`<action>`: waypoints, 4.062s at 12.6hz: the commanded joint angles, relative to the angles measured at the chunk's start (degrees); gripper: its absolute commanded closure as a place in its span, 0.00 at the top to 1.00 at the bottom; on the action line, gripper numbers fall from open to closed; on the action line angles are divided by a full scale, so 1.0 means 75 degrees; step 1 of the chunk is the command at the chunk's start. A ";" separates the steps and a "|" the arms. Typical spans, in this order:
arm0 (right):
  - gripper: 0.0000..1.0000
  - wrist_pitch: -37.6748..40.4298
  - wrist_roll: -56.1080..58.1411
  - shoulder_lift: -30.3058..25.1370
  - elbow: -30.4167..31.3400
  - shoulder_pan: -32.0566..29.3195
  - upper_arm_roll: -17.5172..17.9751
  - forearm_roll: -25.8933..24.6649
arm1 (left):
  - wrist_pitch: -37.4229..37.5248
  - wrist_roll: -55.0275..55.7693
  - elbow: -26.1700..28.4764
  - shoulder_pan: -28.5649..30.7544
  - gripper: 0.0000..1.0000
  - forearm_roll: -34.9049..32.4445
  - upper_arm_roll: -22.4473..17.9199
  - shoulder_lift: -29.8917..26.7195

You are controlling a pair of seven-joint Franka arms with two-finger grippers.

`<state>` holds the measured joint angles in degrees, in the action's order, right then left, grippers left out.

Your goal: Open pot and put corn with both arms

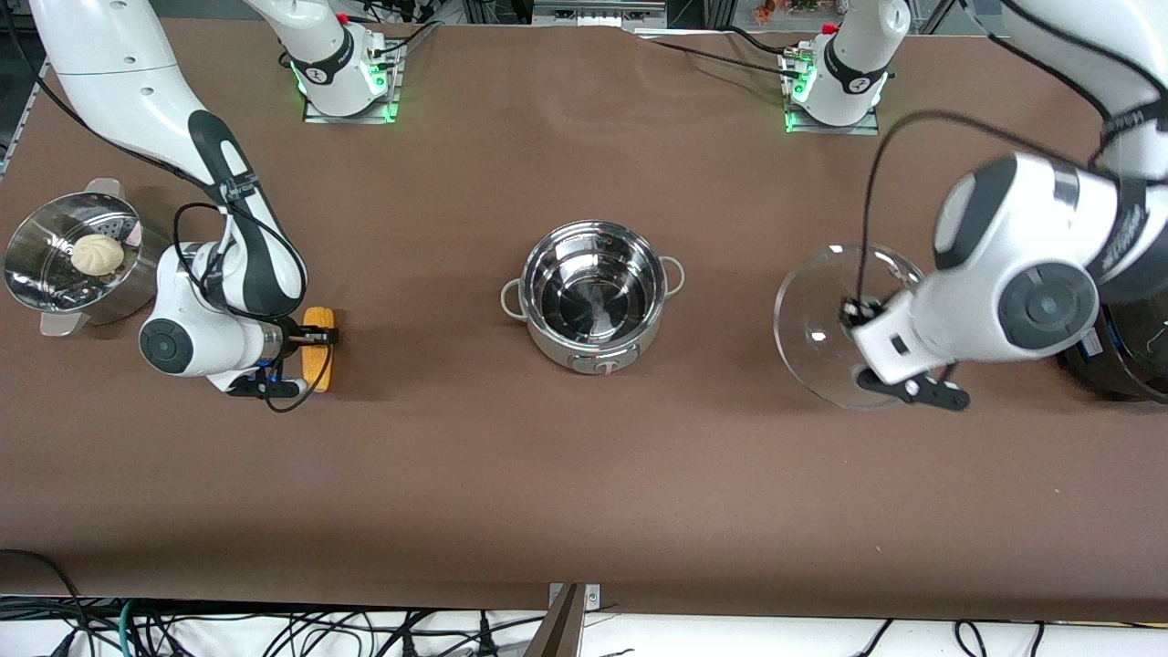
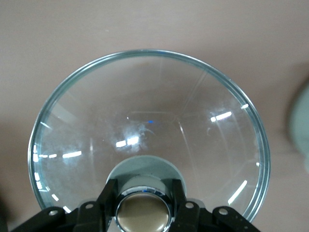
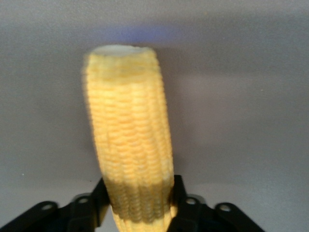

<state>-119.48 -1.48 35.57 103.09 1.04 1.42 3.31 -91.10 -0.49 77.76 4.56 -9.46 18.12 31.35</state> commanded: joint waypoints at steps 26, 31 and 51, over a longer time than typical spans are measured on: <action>0.83 -0.0042 -0.8132 0.0870 -0.2918 0.3202 0.3373 -0.1449 | 0.0205 0.0722 0.1209 -0.0643 1.00 0.0793 -0.1549 -0.3465; 1.00 0.1359 -0.8064 0.0215 -0.3395 0.3225 0.3455 -0.1859 | 0.0088 0.0652 0.1972 -0.1031 1.00 0.0804 -0.1959 -0.4017; 1.00 0.3567 -0.0306 -0.4122 -0.2308 -0.0899 0.0527 -0.0888 | 0.0100 0.0640 0.1691 -0.0983 1.00 0.0851 -0.1912 -0.3876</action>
<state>-91.68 -6.89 5.92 83.55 -5.90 8.81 -5.74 -89.99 4.75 90.08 -2.93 -4.23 4.02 2.94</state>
